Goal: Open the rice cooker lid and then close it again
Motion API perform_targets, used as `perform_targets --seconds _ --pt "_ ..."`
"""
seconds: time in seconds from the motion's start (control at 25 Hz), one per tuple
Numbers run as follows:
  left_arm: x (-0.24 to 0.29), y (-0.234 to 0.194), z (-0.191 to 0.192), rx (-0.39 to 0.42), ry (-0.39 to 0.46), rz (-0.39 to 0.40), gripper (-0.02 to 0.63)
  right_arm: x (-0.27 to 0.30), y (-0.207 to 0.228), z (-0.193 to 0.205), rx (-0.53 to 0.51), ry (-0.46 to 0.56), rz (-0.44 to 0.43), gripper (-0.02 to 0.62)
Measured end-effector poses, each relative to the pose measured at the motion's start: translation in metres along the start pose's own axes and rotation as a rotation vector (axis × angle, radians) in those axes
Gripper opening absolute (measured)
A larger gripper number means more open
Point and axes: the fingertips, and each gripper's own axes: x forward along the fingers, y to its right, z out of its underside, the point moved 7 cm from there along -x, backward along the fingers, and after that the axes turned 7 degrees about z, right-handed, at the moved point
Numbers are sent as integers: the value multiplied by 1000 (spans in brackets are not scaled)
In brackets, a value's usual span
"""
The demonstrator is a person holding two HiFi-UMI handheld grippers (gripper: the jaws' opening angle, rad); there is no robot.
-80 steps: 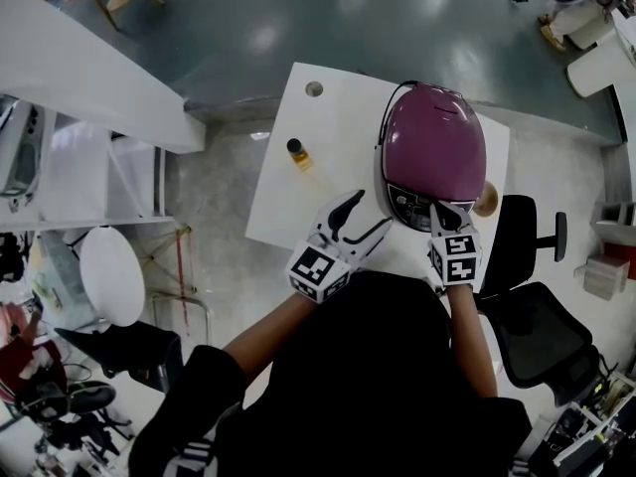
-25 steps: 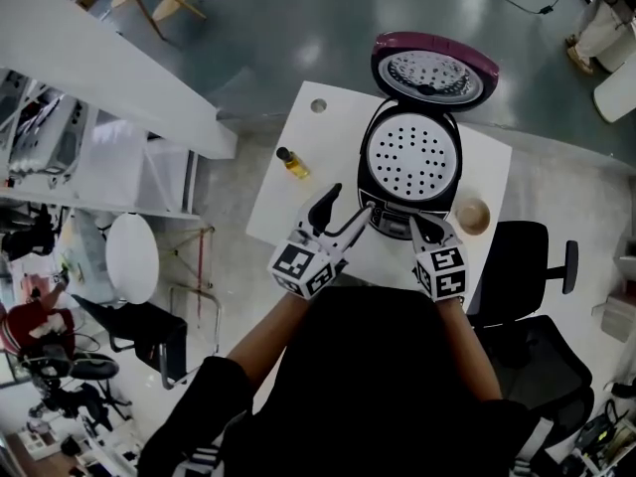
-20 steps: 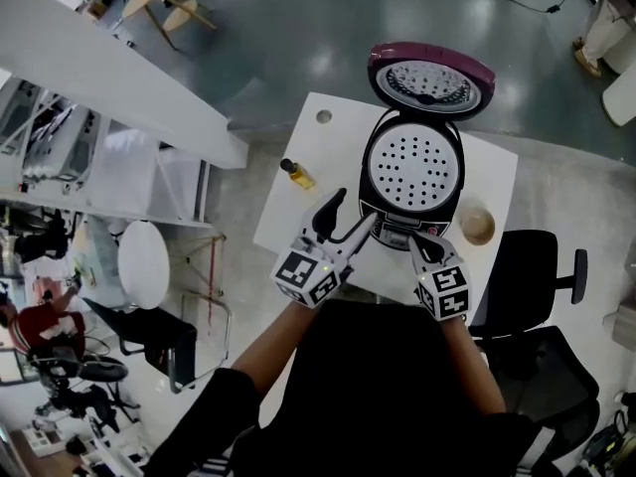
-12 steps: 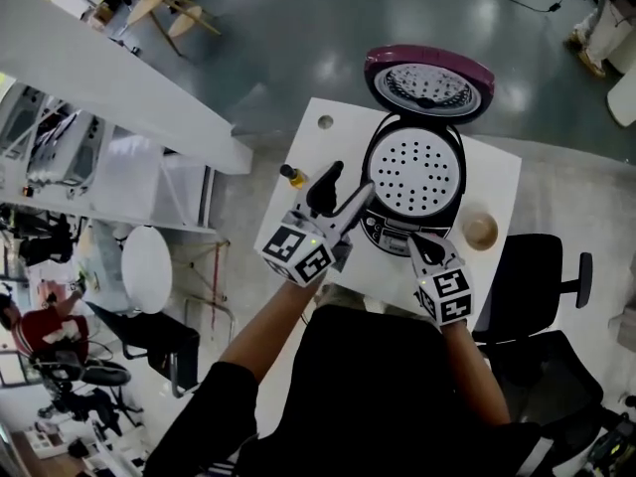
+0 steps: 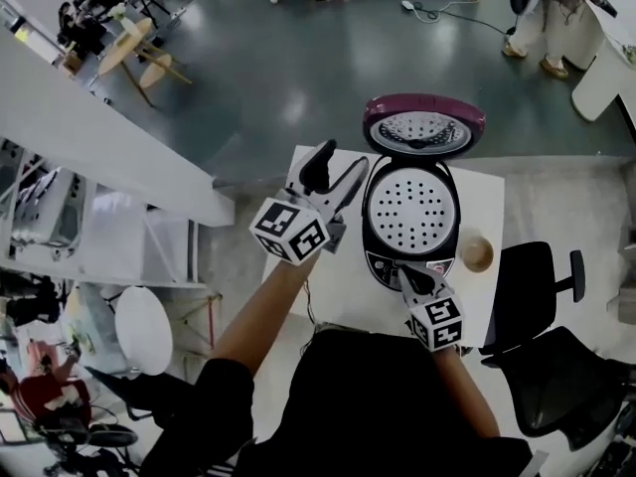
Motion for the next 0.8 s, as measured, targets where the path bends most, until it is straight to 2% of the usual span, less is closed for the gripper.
perform_targets --seconds 0.2,0.8 --pt "24 -27 -20 35 -28 76 265 18 -12 -14 5 10 47 0" --pt "112 -68 -19 41 -119 257 265 39 -20 -28 59 37 215 0"
